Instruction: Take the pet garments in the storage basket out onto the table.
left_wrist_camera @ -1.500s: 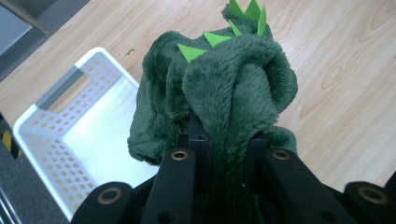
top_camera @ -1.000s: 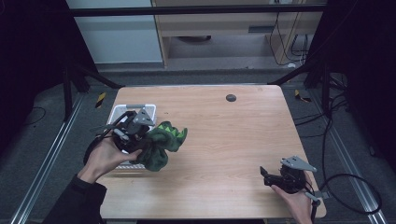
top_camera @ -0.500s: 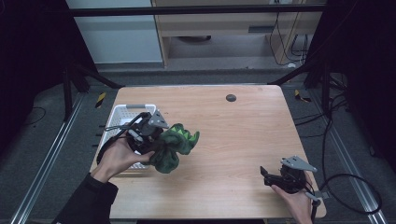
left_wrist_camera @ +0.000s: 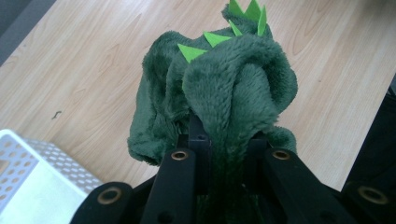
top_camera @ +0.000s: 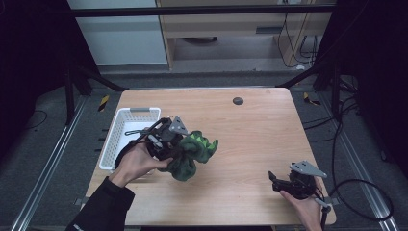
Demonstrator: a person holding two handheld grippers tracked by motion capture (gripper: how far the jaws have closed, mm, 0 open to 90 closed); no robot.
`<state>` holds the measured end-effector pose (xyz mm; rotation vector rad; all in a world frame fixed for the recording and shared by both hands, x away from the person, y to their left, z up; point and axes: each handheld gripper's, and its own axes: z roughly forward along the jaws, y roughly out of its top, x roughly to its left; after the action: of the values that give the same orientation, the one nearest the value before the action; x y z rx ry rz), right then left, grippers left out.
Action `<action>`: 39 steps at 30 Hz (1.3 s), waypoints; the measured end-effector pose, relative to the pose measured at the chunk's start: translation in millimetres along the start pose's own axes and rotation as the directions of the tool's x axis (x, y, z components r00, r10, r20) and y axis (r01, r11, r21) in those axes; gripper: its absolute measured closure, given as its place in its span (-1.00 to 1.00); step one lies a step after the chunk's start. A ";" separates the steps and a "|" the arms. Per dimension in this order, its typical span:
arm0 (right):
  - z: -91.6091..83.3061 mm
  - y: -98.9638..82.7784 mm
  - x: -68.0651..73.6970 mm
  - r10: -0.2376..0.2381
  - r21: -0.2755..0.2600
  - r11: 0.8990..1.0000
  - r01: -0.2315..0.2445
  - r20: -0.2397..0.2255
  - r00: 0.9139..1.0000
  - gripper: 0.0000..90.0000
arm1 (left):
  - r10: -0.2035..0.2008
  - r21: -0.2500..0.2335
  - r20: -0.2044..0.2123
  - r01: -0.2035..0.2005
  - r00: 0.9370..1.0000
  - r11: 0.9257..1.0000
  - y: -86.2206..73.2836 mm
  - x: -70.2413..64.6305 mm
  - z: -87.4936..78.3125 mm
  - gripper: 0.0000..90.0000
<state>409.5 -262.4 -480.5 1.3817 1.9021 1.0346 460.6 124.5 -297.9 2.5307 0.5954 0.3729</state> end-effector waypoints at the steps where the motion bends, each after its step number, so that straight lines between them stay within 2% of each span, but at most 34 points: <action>1: 0.0 0.0 0.0 0.000 0.000 1.000 0.000 0.000 1.000 -0.80 | 0.000 0.000 0.000 0.000 1.000 1.000 0.0 0.0 0.0 0.77; 10: -0.3 -0.2 -1.2 -0.001 -0.005 1.000 0.001 0.005 1.000 -0.81 | 0.020 0.012 0.028 -0.020 0.999 1.000 9.9 -7.1 22.0 0.77; 23: 0.0 -0.3 -1.2 -0.009 -0.008 1.000 0.009 0.009 1.000 -0.81 | 0.040 0.045 0.064 -0.043 0.997 0.998 14.6 -16.4 53.8 0.76; 39: 0.4 -0.2 -0.9 -0.012 -0.008 1.000 0.012 0.009 1.000 -0.81 | 0.038 0.070 0.095 -0.045 0.995 0.997 15.3 -23.1 84.3 0.76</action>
<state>409.9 -263.2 -480.9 1.3661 1.8960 1.0279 476.8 66.7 -363.2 2.6171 0.5303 0.2503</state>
